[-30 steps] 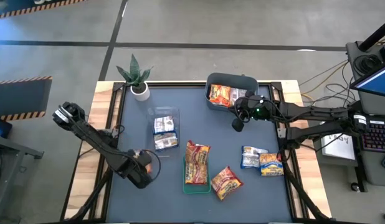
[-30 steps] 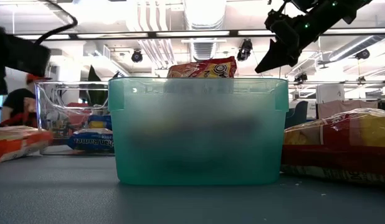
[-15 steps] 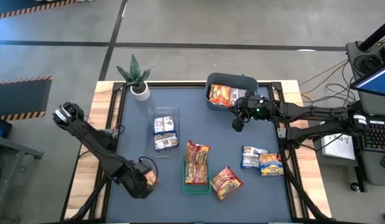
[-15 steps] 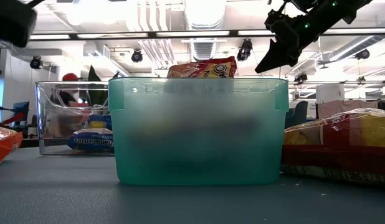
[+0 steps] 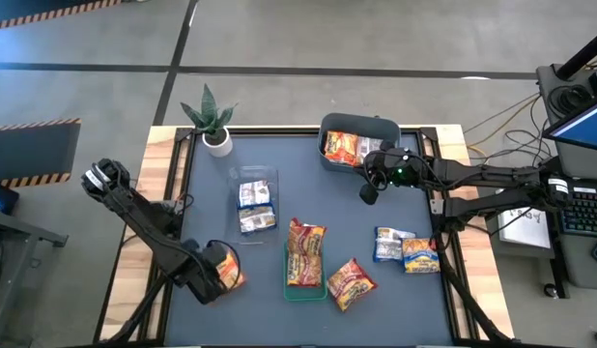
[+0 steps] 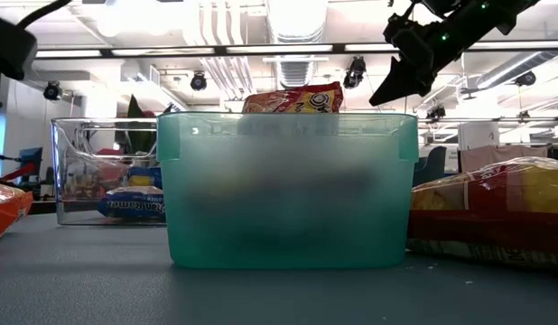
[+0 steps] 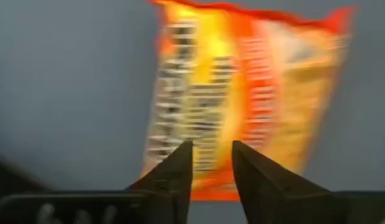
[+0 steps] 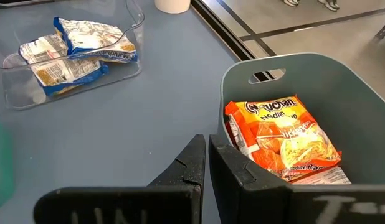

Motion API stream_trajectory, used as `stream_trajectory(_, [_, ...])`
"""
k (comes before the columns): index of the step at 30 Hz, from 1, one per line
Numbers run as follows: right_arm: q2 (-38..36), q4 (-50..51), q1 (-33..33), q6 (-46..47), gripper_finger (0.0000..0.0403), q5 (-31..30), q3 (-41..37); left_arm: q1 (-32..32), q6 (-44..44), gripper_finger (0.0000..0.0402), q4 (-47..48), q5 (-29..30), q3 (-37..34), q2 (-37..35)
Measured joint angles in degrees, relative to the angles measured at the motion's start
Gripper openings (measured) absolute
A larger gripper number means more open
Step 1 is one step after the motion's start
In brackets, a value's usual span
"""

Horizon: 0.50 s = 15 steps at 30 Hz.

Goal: Sort Maruchan noodles
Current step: Put the orange noodle pack into the dark blue bin

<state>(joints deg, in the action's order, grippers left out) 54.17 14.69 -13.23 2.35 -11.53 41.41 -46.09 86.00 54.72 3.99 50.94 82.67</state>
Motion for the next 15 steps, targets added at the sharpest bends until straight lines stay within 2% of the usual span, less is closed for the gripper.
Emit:
stream_trajectory(3, [0.02,0.01,0.00,0.02,0.0012,0.00,0.00,-0.05,-2.11,0.0136,6.10,1.49,-0.09,-0.02])
stream_trajectory(7, [0.02,0.02,0.00,0.12,0.0012,0.03,0.00,-0.04,-7.41,0.0171,6.25,2.20,-1.06,-0.65])
stream_trajectory(15, [0.02,0.03,0.00,0.57,0.0012,0.15,0.00,-0.04,-7.53,0.0155,-1.45,3.47,-5.01,-2.79])
